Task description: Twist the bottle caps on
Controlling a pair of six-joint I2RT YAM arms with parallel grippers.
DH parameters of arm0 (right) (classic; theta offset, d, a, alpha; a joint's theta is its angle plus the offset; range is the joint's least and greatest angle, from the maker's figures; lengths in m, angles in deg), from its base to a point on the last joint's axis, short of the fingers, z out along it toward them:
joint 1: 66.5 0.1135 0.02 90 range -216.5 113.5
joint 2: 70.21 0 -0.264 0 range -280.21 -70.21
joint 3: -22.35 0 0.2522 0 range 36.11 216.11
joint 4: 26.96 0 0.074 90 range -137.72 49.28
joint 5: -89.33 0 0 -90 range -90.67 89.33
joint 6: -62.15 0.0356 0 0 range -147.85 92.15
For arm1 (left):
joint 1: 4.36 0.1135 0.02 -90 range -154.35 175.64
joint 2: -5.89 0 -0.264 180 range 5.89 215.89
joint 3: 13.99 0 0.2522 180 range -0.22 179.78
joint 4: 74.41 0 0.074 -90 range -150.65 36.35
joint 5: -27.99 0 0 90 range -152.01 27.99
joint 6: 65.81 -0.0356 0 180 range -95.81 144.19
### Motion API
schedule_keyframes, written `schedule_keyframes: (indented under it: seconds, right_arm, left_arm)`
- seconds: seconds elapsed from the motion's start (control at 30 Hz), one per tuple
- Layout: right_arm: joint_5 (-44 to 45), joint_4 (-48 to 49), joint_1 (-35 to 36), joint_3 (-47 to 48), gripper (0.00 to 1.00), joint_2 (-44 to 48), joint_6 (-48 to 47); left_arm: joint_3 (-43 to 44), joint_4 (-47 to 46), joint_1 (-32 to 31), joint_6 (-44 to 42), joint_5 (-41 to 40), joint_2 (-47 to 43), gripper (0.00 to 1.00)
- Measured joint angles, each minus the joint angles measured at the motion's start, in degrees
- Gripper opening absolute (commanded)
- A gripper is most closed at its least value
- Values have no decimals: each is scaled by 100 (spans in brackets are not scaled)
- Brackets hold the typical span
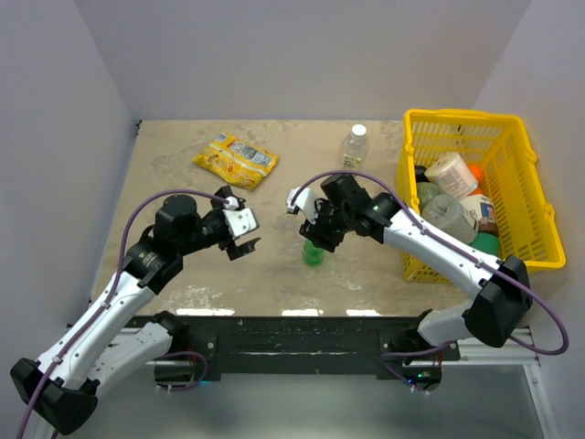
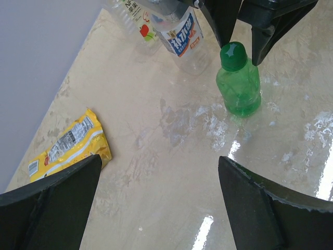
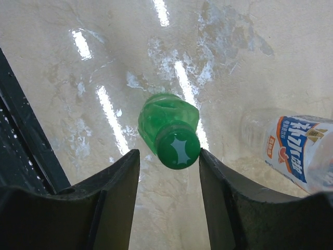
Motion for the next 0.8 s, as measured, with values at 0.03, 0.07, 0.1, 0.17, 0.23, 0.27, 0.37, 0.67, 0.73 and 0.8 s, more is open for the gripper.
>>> schedule_keyframes:
  seconds: [0.03, 0.07, 0.1, 0.17, 0.23, 0.27, 0.37, 0.67, 0.73, 0.8]
  right_arm:
    - [7, 0, 0, 0, 54, 0, 0]
    - [31, 0, 0, 0, 55, 0, 0]
    - [61, 0, 0, 0, 61, 0, 0]
    - [101, -15, 0, 2, 92, 0, 0]
    - [142, -153, 0, 66, 99, 0, -20]
    - [166, -275, -2, 151, 99, 0, -50]
    - [284, -651, -4, 586, 99, 61, -136]
    - [1252, -1069, -4, 2006, 99, 715, 1067]
    - [1550, -1071, -4, 2140, 99, 682, 1427]
    - [1788, -1110, -11, 2144, 99, 612, 1725]
  left_arm:
    - [0, 0, 0, 0, 0, 0, 100]
    - [0, 0, 0, 0, 2, 0, 100]
    - [0, 0, 0, 0, 4, 0, 100]
    - [0, 0, 0, 0, 7, 0, 99]
    - [0, 0, 0, 0, 7, 0, 100]
    - [0, 0, 0, 2, 7, 0, 100]
    - [-9, -11, 0, 31, 4, -2, 100]
    - [-409, -481, 184, 708, -15, -57, 100]
    - [-466, -623, 291, 876, 2, -46, 99]
    - [-479, -739, 426, 1069, 39, -20, 100]
